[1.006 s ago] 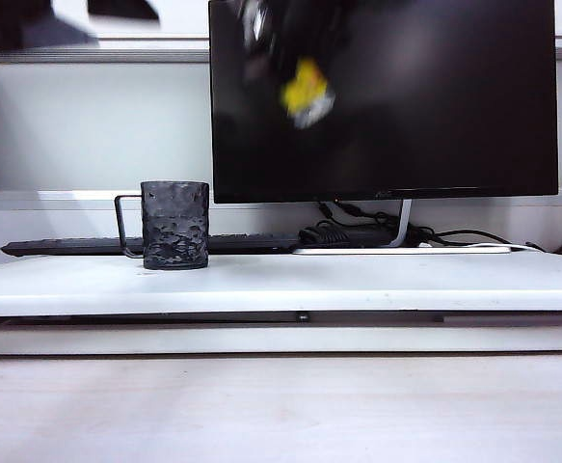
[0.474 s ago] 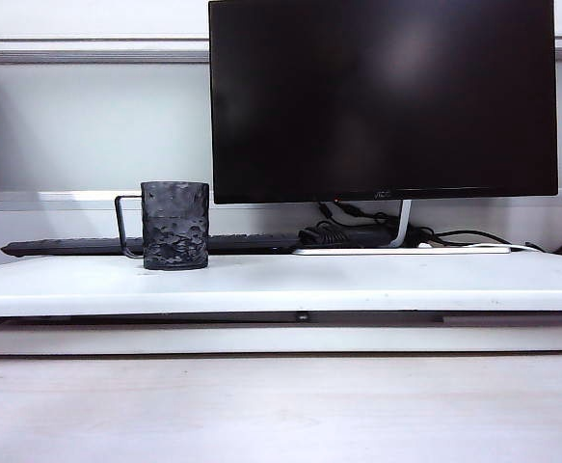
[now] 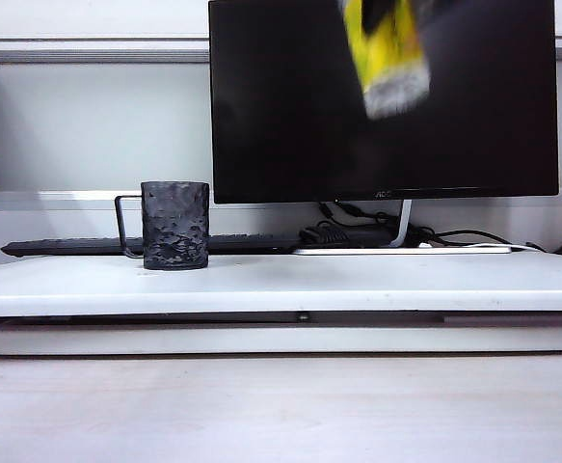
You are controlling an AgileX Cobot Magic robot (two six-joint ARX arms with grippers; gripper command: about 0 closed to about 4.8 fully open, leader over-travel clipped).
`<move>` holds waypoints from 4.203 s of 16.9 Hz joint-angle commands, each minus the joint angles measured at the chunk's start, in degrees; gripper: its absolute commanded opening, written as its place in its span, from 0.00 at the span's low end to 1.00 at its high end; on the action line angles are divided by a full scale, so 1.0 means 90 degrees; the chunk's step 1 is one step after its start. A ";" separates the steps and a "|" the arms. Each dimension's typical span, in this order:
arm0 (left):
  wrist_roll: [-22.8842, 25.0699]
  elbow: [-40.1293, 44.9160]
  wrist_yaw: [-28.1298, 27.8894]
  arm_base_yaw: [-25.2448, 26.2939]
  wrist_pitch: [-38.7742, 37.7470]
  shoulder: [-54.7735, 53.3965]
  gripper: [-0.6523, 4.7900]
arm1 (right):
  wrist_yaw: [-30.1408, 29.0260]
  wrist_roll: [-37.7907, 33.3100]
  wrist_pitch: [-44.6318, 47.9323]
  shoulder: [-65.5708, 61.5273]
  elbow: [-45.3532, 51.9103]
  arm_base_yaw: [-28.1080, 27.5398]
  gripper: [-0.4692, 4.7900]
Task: Carefully pick up the bottle and pour some water from the bottle into the cup.
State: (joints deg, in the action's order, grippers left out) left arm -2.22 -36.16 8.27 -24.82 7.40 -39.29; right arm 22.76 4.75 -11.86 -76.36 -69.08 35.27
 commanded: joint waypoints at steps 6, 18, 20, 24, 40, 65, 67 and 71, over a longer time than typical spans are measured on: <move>0.0073 0.0396 -0.0401 -0.0010 -0.0002 -0.0107 1.00 | -0.0461 -0.0041 0.2948 -0.1297 0.1297 -0.0070 0.46; 0.0427 0.0459 -0.0678 -0.0007 0.0036 -0.0216 1.00 | -0.0833 -0.0865 0.5042 -0.2999 0.1294 -0.0335 0.46; 0.0427 0.0459 -0.0678 -0.0007 -0.0078 -0.0219 1.00 | -0.0833 -0.0984 0.5013 -0.3043 0.1297 -0.0338 0.46; 0.0410 0.0459 -0.0641 -0.0007 -0.0197 -0.0216 1.00 | -0.0886 -0.1719 0.4949 -0.3184 0.1297 -0.0338 0.46; 0.0413 0.0459 -0.0612 -0.0010 -0.0197 -0.0216 1.00 | -0.0950 -0.1287 0.4779 -0.3395 0.1302 -0.0333 0.47; 0.0415 0.0452 -0.0804 -0.0010 0.0029 0.0619 1.00 | -0.1054 -0.0342 0.3286 -0.0879 0.1302 -0.0289 0.97; 0.0413 0.0452 -0.0801 -0.0010 -0.0056 0.1049 1.00 | -0.1073 -0.0340 0.2990 -0.0216 0.1302 -0.0289 0.97; 0.0418 0.0452 -0.0801 -0.0010 -0.0437 0.2339 1.00 | -0.1069 -0.0338 0.1659 0.1790 0.1302 -0.0289 0.97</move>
State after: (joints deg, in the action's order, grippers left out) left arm 1.48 -32.10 1.23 -24.82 3.90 -19.75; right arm 13.26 1.78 5.96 -62.89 -57.21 32.67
